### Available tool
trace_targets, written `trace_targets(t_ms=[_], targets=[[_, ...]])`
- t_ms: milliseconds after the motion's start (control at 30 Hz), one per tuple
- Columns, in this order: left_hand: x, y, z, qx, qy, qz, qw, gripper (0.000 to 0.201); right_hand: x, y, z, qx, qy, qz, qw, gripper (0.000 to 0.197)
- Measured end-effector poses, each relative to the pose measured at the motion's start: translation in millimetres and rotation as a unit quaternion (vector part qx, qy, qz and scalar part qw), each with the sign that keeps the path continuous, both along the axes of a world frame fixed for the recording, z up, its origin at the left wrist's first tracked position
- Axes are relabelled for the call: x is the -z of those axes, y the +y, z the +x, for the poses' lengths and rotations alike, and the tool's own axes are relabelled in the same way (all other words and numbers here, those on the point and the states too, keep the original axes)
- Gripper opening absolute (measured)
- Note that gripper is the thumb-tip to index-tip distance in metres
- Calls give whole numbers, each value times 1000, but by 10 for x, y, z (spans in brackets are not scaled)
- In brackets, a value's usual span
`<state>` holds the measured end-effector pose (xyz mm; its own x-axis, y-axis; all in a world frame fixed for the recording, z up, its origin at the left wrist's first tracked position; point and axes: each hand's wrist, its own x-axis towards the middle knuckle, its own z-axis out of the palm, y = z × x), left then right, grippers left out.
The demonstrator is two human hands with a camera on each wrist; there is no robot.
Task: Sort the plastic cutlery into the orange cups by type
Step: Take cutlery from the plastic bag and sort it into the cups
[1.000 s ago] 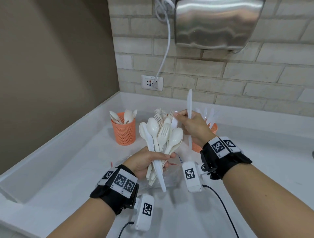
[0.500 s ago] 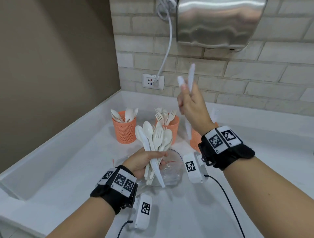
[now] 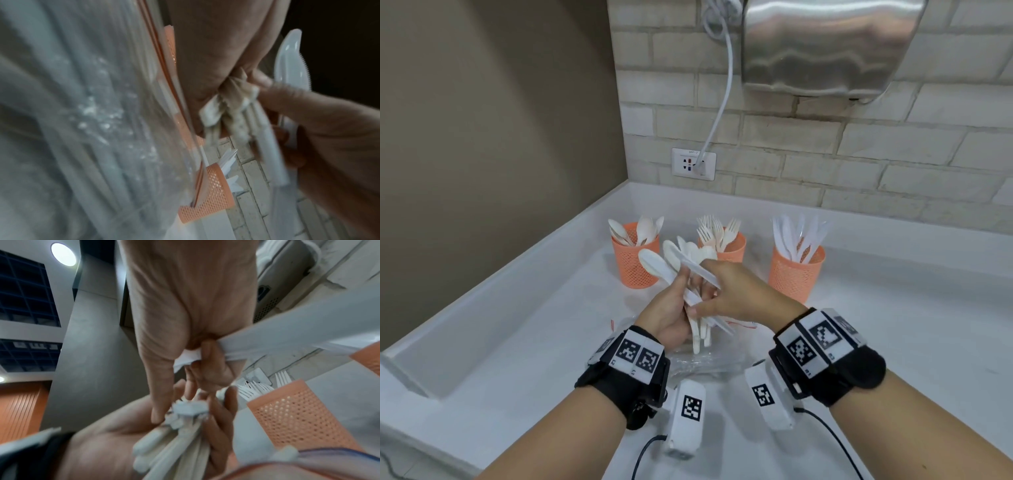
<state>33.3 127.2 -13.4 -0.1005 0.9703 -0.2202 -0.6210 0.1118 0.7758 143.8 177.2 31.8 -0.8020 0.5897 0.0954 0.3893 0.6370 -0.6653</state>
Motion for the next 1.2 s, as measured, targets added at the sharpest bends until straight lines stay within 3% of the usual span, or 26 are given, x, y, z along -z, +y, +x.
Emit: trace_targets(t_ms=[100,233,367,433,567,633,700,900,1033,1200], targets=[[-23,11,-17,9,33,12,999,39,41,18,28,-5,-23,10,1000,17],[-36,19,-18,19,45,38,998,45,37,56,89,-3,11,-56,998,12],[-63,55,-12,19,30,60,998,46,51,78,148,36,60,-179,981,24],[-60,87,-10,2,18,56,998,37,38,94,186,57,94,-192,975,26],[-33,160,-12,-37,23,16,999,14,-26,269,298,102,151,-147,972,26],[-29,193,-2,-32,26,6,999,11,-76,416,348,133,182,-134,965,15],[-36,219,24,-19,21,1,1000,13,-161,571,390,156,244,-116,950,11],[-101,271,91,24,11,29,999,35,-394,1067,481,208,397,61,892,12],[-144,294,78,28,38,38,998,19,-189,1388,490,256,385,58,885,11],[-115,328,21,53,47,58,996,9,257,1576,517,326,285,-68,899,35]])
